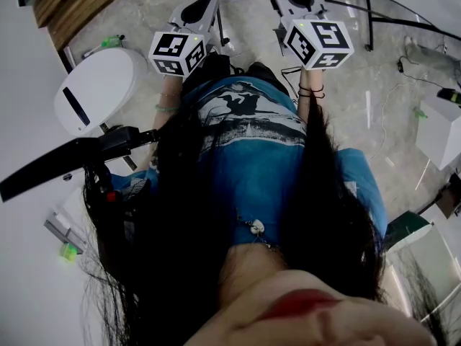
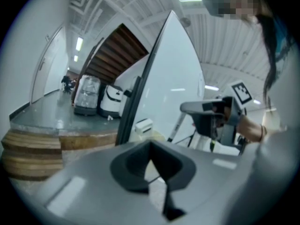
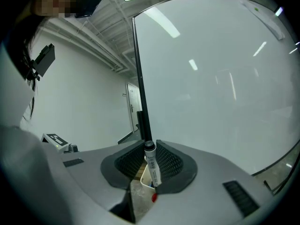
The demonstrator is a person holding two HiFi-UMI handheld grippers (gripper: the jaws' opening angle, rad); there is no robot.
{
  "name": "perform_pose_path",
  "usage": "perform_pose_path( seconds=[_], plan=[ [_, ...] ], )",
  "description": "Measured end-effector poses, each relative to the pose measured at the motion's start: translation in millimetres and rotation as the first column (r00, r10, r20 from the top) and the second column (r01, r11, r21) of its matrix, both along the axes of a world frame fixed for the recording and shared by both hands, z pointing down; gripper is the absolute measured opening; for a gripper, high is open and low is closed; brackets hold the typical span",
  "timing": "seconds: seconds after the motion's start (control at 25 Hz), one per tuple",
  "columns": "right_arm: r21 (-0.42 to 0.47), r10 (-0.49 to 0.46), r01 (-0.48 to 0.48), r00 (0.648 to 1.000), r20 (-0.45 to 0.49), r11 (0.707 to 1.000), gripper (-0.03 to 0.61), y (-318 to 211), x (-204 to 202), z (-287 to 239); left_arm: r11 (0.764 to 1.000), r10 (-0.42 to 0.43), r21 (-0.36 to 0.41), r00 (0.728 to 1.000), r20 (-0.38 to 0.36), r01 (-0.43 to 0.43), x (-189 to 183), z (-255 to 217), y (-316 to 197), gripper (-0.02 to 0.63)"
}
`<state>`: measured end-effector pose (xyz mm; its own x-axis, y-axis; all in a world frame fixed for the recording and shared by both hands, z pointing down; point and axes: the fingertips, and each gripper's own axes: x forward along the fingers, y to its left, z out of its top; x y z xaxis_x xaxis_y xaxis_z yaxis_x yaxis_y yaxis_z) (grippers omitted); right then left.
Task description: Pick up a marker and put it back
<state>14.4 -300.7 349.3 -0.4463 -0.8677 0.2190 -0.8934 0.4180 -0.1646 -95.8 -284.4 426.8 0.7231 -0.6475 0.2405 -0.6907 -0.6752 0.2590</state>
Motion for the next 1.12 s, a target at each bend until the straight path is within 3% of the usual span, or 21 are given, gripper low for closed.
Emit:
perform_pose_path(
  seconds=[0.28, 0.52, 1.12],
  plan=[
    [0.006, -0.006, 0.006, 1.000, -0.003, 1.000, 0.083, -1.4, -0.9, -2.4, 1.000, 0.003, 0.010, 1.000, 0.024, -0.003, -0.6, 0.5, 0.3, -0.011],
    [0.005, -0.010, 0.010, 1.000, -0.011, 1.000, 0.083, -1.8, -3.0, -1.7, 1.000, -0.019, 0.008, 0.999, -0.051, 0.019, -3.8, -6.7, -1.5, -0.009],
    [0.017, -0.005, 0.006, 0.999, -0.046, 1.000, 0.083, -5.1, -0.8, -3.4, 1.000, -0.025, 0.002, 0.999, -0.033, 0.025, -4.9, -3.0, -2.9, -0.009]
  ],
)
